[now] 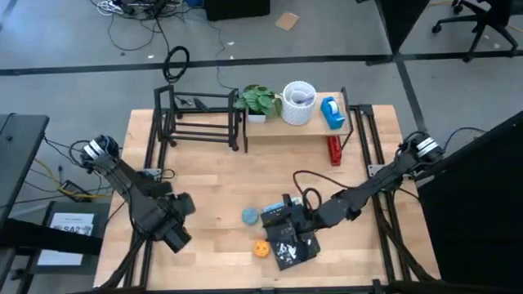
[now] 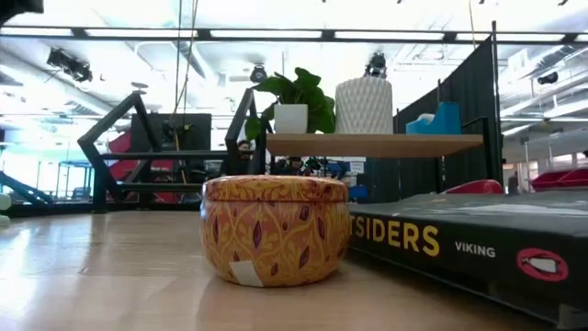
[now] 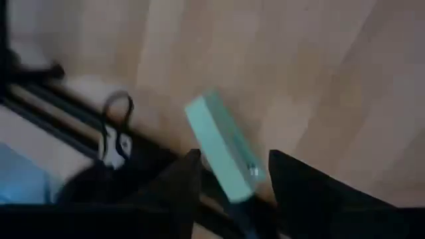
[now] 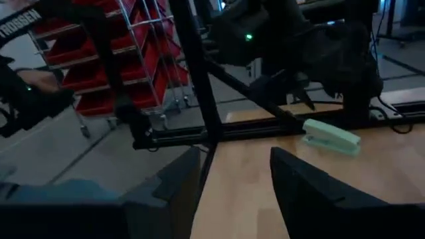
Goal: Stock shelves
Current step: Put the green stapler under the shelf
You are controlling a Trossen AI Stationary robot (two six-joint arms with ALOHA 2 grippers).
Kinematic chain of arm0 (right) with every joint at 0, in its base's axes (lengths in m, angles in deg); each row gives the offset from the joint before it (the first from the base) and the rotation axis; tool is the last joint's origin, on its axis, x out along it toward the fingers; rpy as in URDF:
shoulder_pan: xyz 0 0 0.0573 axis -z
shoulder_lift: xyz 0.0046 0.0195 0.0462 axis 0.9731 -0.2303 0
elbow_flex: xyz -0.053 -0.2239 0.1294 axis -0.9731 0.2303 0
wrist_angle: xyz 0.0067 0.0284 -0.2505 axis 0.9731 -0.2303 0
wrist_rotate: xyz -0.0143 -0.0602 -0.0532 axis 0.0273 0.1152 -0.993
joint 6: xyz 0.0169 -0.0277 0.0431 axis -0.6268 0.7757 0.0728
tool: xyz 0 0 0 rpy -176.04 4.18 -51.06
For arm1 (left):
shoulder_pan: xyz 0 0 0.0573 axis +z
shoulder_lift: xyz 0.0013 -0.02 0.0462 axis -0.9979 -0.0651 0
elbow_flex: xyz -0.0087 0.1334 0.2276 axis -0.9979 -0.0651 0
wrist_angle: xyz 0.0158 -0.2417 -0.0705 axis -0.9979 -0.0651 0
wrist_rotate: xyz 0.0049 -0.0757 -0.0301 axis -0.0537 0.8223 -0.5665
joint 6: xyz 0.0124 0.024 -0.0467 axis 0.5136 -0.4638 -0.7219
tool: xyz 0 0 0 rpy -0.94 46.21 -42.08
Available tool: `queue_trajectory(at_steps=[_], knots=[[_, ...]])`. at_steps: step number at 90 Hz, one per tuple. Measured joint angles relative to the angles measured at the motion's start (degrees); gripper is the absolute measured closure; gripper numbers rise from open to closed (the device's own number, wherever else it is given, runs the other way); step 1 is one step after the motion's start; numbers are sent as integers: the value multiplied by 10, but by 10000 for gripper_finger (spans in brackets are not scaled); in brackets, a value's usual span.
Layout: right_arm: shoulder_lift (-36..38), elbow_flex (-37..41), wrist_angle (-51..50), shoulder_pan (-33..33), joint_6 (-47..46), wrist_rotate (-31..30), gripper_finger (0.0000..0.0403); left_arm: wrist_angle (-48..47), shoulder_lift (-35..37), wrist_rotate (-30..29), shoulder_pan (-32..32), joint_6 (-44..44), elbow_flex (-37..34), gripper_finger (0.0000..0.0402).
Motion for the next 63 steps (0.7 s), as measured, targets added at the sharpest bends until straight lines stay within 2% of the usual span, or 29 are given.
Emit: queue_trajectory(at_steps=[13, 33, 38, 47, 54, 63], knots=[[0, 0, 2, 0, 0, 34, 249, 90, 61, 73, 17, -28, -93, 174], [0, 0, 3, -2, 0, 89, 249, 157, 133, 148, 61, -77, -251, 119], [0, 0, 2, -2, 0, 90, 249, 185, 144, 162, 69, -83, -278, 114], [0, 0, 3, -2, 0, 90, 249, 183, 149, 153, 81, -90, -272, 115], [1, 0, 2, 0, 7, 86, 249, 196, 152, 151, 96, -94, -274, 124], [1, 0, 5, 2, 9, 86, 249, 218, 149, 185, 114, -100, -290, 145]])
